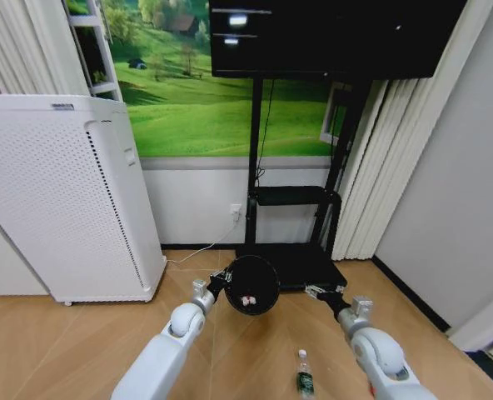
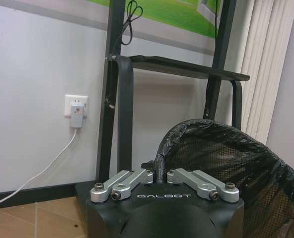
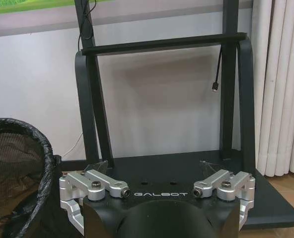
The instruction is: Pick up the trash bin and place the garbage on the floor into it.
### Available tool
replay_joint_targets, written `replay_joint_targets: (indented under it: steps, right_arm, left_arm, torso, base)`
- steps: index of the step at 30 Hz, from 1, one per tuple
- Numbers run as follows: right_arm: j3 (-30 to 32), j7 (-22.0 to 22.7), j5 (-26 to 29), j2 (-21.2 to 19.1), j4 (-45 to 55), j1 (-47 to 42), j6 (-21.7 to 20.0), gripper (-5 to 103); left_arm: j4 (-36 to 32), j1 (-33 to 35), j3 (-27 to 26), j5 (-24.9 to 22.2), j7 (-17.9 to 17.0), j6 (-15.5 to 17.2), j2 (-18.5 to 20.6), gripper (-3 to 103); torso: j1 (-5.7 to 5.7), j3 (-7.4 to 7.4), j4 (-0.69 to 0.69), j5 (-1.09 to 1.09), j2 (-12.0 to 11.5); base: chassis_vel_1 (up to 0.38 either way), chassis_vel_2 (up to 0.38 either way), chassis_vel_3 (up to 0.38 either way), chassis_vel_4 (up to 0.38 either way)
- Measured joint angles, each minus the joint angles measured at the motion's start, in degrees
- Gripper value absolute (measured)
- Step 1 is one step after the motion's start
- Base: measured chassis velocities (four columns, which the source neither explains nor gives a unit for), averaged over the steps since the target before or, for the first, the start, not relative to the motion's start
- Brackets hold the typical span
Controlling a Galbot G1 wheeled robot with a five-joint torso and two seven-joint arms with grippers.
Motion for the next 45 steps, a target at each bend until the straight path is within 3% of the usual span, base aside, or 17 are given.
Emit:
replay_joint_targets:
  steps: [9, 12, 16, 18, 29, 35, 45]
  right_arm:
    - [-1.74, 1.40, -1.14, 0.60, -0.06, -4.07, 1.82, 100]
    - [-3.46, 6.63, 2.44, 2.64, 0.73, -9.89, 0.36, 100]
    - [-4.26, 7.98, 4.31, 3.33, 0.48, -12.43, -0.71, 100]
    - [-6.21, 9.00, 7.96, 4.33, -1.25, -15.23, -3.21, 100]
    - [-8.80, 9.14, 5.49, 9.74, -16.23, -9.45, -7.81, 100]
    - [-9.40, 8.26, 6.32, 10.36, -18.51, -8.65, -10.58, 100]
    - [-10.31, 7.98, 4.79, 10.92, -24.21, -5.67, -11.04, 100]
  left_arm:
    - [0.30, -0.01, -0.38, 0.20, 0.14, -0.16, -0.66, 7]
    - [0.29, 0.12, -0.75, 0.31, 0.36, -0.23, -1.01, 7]
    - [0.19, 0.17, -0.95, 0.32, 0.40, -0.23, -1.14, 7]
    - [-0.06, 0.17, -1.16, 0.31, 0.41, -0.24, -1.31, 7]
    - [-1.03, 1.00, -1.51, 0.11, 0.39, -0.40, -1.70, 7]
    - [-1.82, 1.49, -2.06, 0.03, 0.46, -0.46, -1.41, 7]
    - [-3.62, 2.43, -2.65, -0.59, 0.34, -0.19, -0.46, 7]
  torso:
    - [0.00, 0.00, -0.02, 0.00, 0.00]
    - [0.00, 0.00, -0.02, -0.01, 0.00]
    - [0.00, 0.00, 0.01, -0.01, 0.00]
    - [0.00, -0.01, 0.01, -0.04, 0.00]
    - [0.00, 0.01, 0.01, 0.01, 0.00]
    - [0.00, 0.00, 0.00, -0.01, 0.00]
    - [0.00, 0.00, 0.00, -0.01, 0.00]
  base:
    - [-0.112, -0.115, 0.107, 0.113]
    - [-0.020, -0.029, 0.018, 0.005]
    - [0.000, 0.000, 0.000, 0.000]
    - [0.000, 0.000, 0.000, 0.000]
    - [0.000, 0.000, 0.000, 0.000]
    - [0.000, 0.000, 0.000, 0.000]
    - [0.000, 0.000, 0.000, 0.000]
